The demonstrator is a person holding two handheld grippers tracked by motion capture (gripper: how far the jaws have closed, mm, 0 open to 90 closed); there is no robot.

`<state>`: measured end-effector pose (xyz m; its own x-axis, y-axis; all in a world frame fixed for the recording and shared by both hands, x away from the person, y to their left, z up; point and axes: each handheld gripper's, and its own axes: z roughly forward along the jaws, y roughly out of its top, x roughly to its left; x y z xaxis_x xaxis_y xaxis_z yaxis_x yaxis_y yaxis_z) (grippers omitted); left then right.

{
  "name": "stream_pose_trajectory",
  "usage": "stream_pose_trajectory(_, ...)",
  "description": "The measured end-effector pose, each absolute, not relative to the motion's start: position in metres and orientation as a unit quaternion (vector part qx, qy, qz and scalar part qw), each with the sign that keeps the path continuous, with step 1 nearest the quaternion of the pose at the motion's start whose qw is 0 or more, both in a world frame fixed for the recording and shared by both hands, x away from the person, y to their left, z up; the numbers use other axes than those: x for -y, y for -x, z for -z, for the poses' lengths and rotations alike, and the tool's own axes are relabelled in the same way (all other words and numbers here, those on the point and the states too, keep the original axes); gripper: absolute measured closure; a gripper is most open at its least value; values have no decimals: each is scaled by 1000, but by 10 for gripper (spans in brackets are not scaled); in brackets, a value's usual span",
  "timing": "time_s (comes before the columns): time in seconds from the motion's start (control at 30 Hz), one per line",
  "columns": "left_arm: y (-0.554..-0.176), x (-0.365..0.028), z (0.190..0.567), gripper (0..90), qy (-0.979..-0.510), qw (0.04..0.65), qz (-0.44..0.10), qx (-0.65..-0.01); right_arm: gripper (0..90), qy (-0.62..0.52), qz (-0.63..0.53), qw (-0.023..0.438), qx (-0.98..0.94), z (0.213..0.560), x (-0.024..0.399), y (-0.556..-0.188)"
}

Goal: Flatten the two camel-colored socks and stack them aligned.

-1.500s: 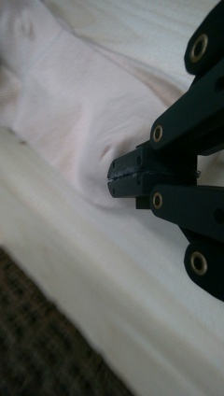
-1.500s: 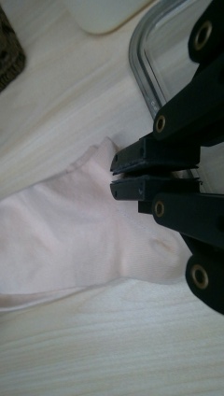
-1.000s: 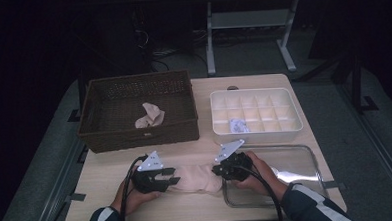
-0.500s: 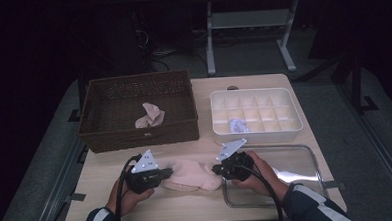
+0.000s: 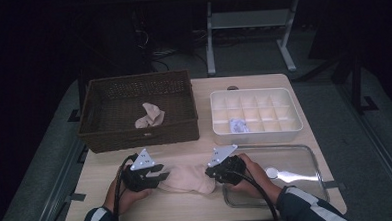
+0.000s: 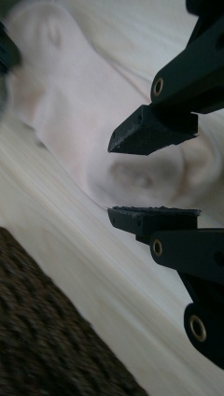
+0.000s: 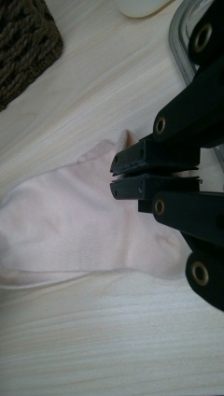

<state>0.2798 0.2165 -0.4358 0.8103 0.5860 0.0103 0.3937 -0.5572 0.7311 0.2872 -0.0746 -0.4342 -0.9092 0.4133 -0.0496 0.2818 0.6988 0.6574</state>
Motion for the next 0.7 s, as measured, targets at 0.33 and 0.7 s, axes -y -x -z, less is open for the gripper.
stream_pose_trajectory(0.33,-289,-195,453,821,-897,334,-117,-264,855,-181,-330,98,-921,437,74,-287)
stream_pose_trajectory(0.7,-271,-206,425,861,-894,351,-134,-245,857,-188,-350,104,-912,428,76,-288)
